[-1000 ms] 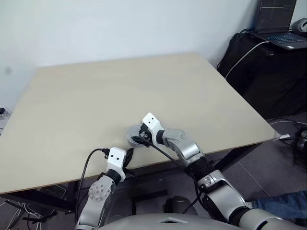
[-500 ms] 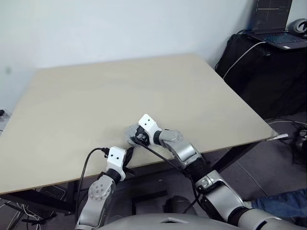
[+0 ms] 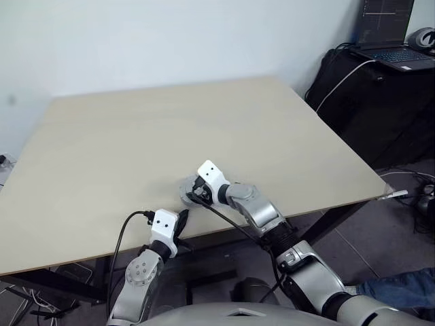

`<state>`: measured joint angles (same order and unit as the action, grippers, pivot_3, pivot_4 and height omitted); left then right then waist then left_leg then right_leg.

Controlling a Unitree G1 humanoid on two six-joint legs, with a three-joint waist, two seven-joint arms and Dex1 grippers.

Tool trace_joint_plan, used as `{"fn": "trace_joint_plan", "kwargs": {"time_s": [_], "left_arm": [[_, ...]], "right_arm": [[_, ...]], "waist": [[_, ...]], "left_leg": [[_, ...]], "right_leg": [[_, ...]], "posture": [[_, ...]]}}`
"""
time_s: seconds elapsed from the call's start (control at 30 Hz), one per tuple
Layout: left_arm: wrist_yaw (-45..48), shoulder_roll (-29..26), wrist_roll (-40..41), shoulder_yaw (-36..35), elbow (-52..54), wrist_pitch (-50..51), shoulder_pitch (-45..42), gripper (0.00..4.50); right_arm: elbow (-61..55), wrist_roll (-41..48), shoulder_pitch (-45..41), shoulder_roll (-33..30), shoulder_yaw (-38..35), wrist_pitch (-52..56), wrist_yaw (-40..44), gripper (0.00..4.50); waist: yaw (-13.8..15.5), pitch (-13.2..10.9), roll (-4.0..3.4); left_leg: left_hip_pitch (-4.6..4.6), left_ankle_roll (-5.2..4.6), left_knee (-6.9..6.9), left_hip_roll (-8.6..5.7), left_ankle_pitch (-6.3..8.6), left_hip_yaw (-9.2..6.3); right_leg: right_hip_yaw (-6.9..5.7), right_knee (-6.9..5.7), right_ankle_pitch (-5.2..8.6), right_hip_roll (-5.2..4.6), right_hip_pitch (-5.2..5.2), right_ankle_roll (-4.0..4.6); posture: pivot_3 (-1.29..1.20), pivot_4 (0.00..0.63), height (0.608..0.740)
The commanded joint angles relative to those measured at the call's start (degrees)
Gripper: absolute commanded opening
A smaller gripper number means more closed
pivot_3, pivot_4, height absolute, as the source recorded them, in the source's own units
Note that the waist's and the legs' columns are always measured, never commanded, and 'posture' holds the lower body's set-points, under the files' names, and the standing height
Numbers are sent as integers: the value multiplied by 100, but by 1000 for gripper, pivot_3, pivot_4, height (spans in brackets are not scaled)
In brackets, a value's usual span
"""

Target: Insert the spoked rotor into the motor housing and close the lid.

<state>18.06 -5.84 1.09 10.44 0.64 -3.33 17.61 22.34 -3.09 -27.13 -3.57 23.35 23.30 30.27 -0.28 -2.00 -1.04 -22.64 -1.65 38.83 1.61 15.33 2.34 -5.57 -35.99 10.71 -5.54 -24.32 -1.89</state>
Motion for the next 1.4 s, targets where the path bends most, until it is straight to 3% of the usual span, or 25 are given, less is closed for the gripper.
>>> {"fn": "trace_joint_plan", "kwargs": {"time_s": [0.03,0.4,0.6,0.9,1.1,1.4], "left_arm": [[-14,-2,22,26,195,-109,-34,0],[26,-23,79,-15,85,-66,-154,0],[-10,23,154,-138,36,-196,-260,0],[-168,-181,420,-799,183,395,-1079,0],[36,-572,984,-1356,147,1321,-1718,0],[1716,-1131,2326,-1331,-64,3072,-2602,0]], "right_arm": [[61,-155,-1,-77,17,-171,-27,3221],[103,87,-174,115,-251,889,34,3221],[74,29,-207,72,-189,956,38,3221],[28,-92,-167,16,-86,805,-40,3221],[117,-152,-192,12,-28,771,-32,3221],[-67,-95,-159,26,8,902,42,3221]], "waist": [[0,0,1],[-9,7,7],[-8,11,10],[-8,15,15],[-8,18,18],[-39,23,26]], "left_leg": [[0,0,0,0,0,0],[4,0,4,3,0,3],[4,0,4,2,1,3],[3,-1,9,0,1,2],[5,-1,12,0,1,-2],[10,-2,20,-5,3,-11]], "right_leg": [[0,0,0,0,0,0],[2,-4,-1,1,1,-1],[2,-3,-1,0,1,-1],[3,-4,-2,1,5,-3],[2,-5,-4,4,12,-5],[6,1,-4,8,56,-6]], "posture": [[0,0,740],[0,0,740],[0,0,740],[0,0,740],[0,0,740],[0,0,740]]}}
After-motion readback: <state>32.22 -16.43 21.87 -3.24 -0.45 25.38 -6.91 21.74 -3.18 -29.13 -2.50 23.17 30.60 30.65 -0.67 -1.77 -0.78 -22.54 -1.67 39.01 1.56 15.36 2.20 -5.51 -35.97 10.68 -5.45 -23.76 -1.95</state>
